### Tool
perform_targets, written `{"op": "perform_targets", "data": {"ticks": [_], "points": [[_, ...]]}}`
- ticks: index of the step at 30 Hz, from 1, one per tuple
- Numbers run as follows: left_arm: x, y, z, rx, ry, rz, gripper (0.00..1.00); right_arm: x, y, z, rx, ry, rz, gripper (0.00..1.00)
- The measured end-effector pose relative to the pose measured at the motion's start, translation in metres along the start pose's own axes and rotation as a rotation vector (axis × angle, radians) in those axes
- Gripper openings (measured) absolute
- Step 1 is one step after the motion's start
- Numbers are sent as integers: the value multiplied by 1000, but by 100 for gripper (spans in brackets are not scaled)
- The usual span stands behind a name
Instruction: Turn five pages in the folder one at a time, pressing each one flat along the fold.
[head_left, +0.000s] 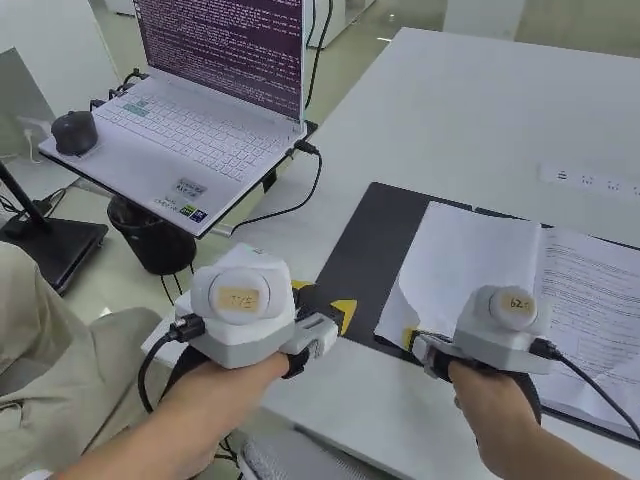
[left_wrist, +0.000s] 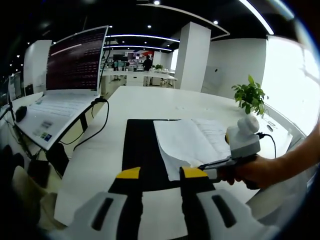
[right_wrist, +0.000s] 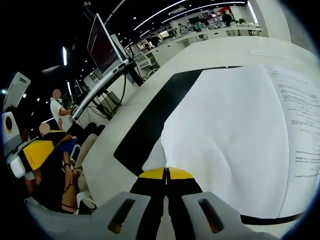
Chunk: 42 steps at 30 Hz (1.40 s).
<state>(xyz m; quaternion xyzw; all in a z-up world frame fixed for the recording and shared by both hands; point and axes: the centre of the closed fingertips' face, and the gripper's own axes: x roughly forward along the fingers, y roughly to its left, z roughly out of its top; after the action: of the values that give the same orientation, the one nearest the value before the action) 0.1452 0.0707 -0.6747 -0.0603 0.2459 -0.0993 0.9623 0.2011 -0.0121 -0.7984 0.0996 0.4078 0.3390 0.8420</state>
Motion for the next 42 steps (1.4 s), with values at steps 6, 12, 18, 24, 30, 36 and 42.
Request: {"op": "perform_targets", "data": {"ticks": [6,12,18,24,30,36,42], "points": [[4,0,-3,10,15,-3,28,1,0,-1,-2,3,15,0],[9,-1,-5,24,35,-12,28,-2,10,-2,13,-5,53,5],[11,-5,-9,31,54,-16,28,-2,14,-3,31,-11,86,10],[19,-13,-19,50,107,-40,28,-9,27,-7,47,-15,140,13],[39,-24,-28,90,159,-84,28,-23,30,-1,77,-50,174,12],[68,-45,-34,131,185,-139,26,-41,7,21,120,-119,170,12],[97,-61,-46,178,201,-156,25,-56,-25,33,150,-136,137,12]]}}
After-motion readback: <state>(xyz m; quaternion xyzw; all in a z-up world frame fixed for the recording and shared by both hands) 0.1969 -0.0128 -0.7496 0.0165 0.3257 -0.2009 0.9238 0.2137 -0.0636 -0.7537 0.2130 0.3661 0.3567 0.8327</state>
